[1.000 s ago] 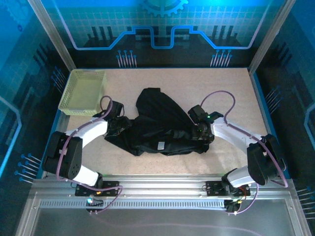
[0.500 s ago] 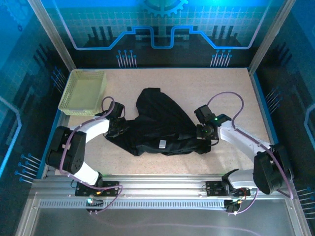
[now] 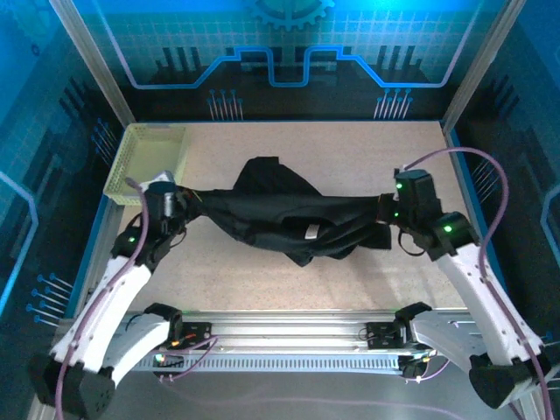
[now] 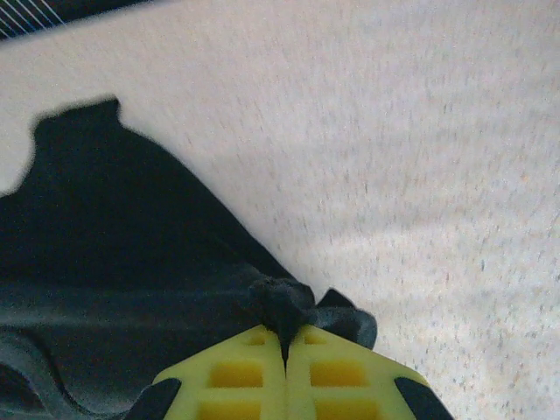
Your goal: Fold the inside-out t-shirt
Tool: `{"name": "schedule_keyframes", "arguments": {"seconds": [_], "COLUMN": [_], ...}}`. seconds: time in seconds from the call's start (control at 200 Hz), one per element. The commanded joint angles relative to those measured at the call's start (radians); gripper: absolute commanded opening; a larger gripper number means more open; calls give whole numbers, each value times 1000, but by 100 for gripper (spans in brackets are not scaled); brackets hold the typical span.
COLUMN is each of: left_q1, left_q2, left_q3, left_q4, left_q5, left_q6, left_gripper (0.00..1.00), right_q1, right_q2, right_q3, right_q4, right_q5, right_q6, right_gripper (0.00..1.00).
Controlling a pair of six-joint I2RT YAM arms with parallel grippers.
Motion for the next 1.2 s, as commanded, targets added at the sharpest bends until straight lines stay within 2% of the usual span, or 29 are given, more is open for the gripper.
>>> {"name": "schedule_keyframes", "arguments": {"seconds": [0.0, 0.155, 0.285, 0.4, 0.545, 0.655, 0.8, 0.84, 0.945, 1.025, 1.196], "left_q1": [14, 15, 14, 14, 16, 17, 17, 16, -52, -124, -239], "left_q2": [-71, -107, -84, 79, 426, 652, 807, 809, 741, 692, 641], "left_q3": [114, 254, 292, 268, 269, 308, 391, 399, 378, 357, 281], "left_q4": [-38, -47, -53, -101, -154, -181, -247, -260, -267, -294, -301], "left_q5": [-91, -83, -12, 38, 107, 103, 53, 40, -26, -39, -13], "left_q6": [67, 94, 77, 61, 54, 51, 55, 55, 71, 75, 53], "left_gripper": [0, 0, 0, 0, 0, 0, 35, 44, 59, 63, 60], "right_q1": [-43, -54, -54, -54, -67, -94, -122, -131, -144, -149, -154], "right_q2": [-40, -65, -70, 0, 184, 339, 486, 524, 588, 602, 608], "right_q3": [117, 271, 313, 205, 37, -26, -34, -21, 6, 5, -11], "right_q4": [-24, -7, -9, 7, 73, 141, 208, 210, 205, 210, 216], "right_q5": [-50, -81, -89, -109, -116, -134, -131, -134, -124, -118, -112], "right_q6": [-79, -126, -130, -92, -36, -7, -3, -2, -2, -3, -9], "right_gripper": [0, 0, 0, 0, 0, 0, 0, 0, 0, 0, 0]}}
